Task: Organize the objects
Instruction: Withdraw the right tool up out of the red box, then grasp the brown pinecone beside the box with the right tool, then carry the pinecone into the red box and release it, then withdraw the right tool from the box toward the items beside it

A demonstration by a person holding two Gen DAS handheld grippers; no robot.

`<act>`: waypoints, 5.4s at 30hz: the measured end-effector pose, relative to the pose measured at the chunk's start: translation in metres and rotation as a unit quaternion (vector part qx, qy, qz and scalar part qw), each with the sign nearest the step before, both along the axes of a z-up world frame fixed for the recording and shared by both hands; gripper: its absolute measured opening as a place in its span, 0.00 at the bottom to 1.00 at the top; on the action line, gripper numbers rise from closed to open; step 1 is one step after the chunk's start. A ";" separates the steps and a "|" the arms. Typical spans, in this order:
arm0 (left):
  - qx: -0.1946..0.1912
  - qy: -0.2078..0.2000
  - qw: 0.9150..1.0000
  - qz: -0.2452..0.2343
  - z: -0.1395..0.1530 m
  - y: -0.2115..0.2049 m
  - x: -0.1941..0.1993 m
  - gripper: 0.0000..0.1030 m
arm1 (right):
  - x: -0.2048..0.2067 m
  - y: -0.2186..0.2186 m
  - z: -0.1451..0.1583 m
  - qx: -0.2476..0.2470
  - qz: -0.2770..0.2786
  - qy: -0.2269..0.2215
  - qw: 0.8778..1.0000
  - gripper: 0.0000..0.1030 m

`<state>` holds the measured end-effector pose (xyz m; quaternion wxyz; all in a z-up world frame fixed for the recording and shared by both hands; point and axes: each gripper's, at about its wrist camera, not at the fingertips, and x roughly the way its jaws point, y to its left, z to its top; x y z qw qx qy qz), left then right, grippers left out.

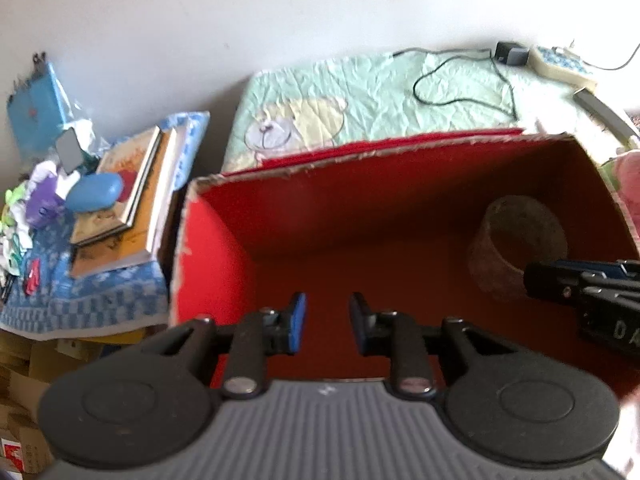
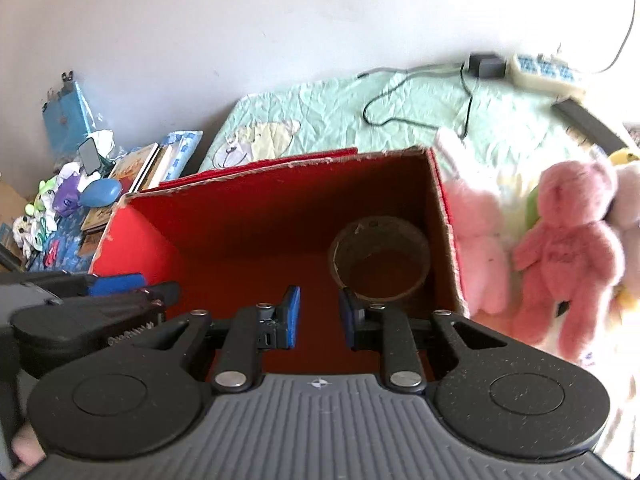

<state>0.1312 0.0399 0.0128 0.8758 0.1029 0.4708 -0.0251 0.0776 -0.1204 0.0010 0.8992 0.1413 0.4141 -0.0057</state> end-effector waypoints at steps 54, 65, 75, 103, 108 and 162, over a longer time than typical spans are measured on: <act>-0.192 0.045 0.972 -0.128 -0.019 0.034 -0.167 0.87 | -0.106 0.009 -0.039 0.237 -0.009 0.069 0.969 0.49; -0.216 0.070 0.966 -0.126 -0.035 0.033 -0.154 0.66 | -0.093 0.017 -0.050 0.245 0.005 0.090 0.965 0.45; -0.202 0.075 0.968 -0.128 -0.039 0.029 -0.152 0.49 | -0.092 0.018 -0.043 0.247 0.016 0.088 0.965 0.30; -0.259 -0.039 0.942 -0.211 0.053 -0.018 -0.085 0.44 | -0.057 -0.020 0.054 0.071 0.021 -0.047 0.996 0.30; -0.275 -0.002 0.942 -0.192 0.027 -0.031 -0.053 0.44 | -0.021 -0.025 0.034 0.024 0.035 0.002 0.999 0.30; -0.102 0.012 0.991 -0.081 0.001 -0.021 -0.049 0.59 | -0.025 -0.035 0.009 0.028 -0.014 0.026 0.999 0.31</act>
